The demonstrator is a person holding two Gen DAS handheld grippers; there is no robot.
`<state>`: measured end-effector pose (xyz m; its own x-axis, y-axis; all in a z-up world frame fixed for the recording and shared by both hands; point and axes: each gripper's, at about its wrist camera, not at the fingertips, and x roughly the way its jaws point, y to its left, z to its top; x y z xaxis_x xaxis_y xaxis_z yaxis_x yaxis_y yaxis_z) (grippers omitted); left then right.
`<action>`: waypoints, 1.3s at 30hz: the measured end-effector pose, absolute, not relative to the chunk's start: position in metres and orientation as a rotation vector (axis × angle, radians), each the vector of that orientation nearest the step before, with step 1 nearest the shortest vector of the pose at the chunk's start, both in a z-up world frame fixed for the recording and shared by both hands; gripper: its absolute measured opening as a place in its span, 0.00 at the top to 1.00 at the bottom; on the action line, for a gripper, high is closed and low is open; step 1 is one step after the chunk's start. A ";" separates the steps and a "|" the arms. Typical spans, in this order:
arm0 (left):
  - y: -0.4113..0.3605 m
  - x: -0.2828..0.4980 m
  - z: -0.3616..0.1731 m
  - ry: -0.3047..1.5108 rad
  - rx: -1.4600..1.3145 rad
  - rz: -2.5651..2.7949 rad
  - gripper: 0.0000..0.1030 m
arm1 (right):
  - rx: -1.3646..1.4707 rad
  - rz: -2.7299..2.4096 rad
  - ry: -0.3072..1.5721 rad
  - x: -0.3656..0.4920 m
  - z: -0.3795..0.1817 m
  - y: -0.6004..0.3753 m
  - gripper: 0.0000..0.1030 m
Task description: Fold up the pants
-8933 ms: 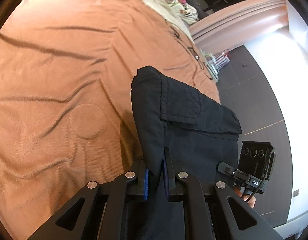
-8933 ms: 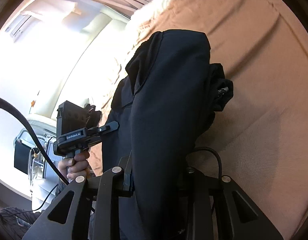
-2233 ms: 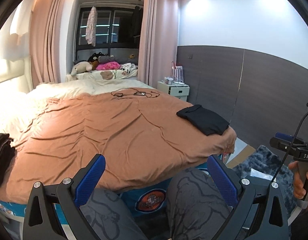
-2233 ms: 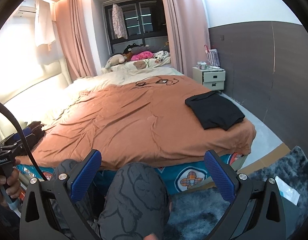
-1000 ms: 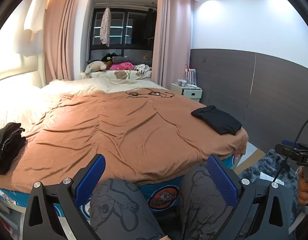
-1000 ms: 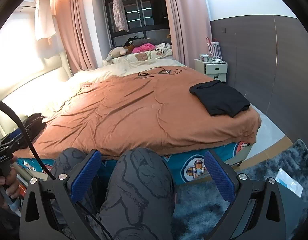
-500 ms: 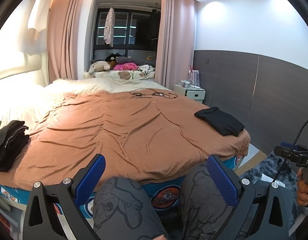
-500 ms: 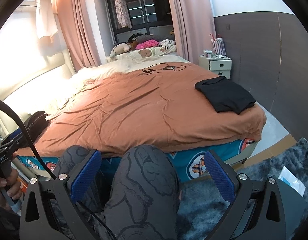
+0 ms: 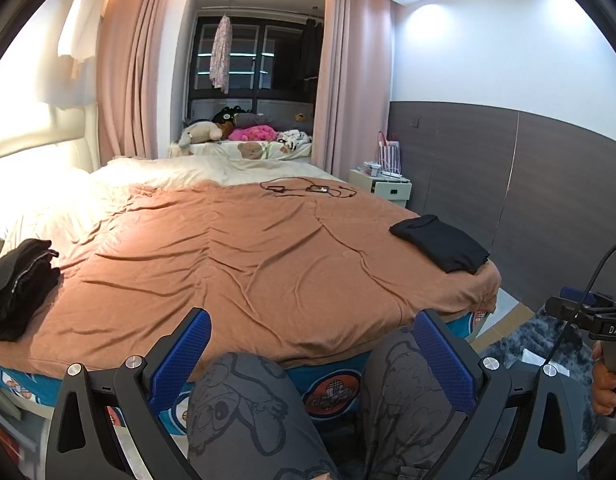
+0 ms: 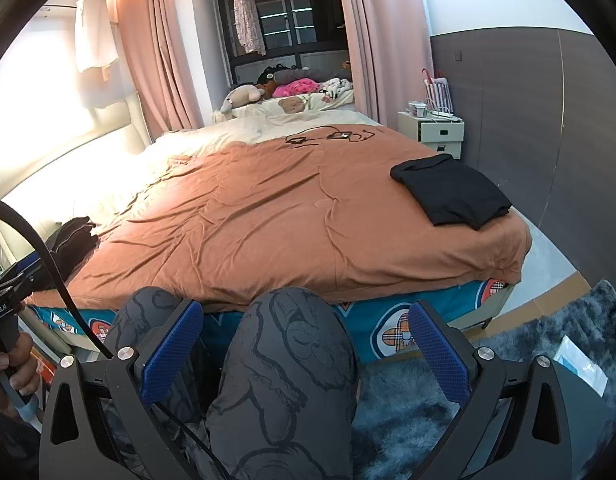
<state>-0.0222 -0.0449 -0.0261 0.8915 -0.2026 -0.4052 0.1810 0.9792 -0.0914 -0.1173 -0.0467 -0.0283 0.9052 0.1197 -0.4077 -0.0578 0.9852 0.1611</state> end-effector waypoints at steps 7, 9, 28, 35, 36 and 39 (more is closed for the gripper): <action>-0.046 -0.024 -0.026 0.425 -0.049 -0.198 0.01 | 0.144 0.093 0.430 -0.117 -0.028 -0.049 0.00; -0.046 -0.024 -0.026 0.425 -0.048 -0.193 0.01 | 0.144 0.092 0.432 -0.117 -0.028 -0.049 0.00; -0.044 -0.023 -0.025 0.436 -0.048 -0.182 0.01 | 0.138 0.100 0.439 -0.112 -0.026 -0.053 0.00; -0.044 -0.023 -0.025 0.437 -0.052 -0.189 0.01 | 0.139 0.100 0.445 -0.111 -0.026 -0.054 0.00; -0.043 -0.023 -0.025 0.438 -0.053 -0.190 0.01 | 0.139 0.100 0.445 -0.111 -0.026 -0.055 0.00; -0.043 -0.024 -0.025 0.437 -0.052 -0.191 0.01 | 0.139 0.099 0.446 -0.111 -0.026 -0.055 0.00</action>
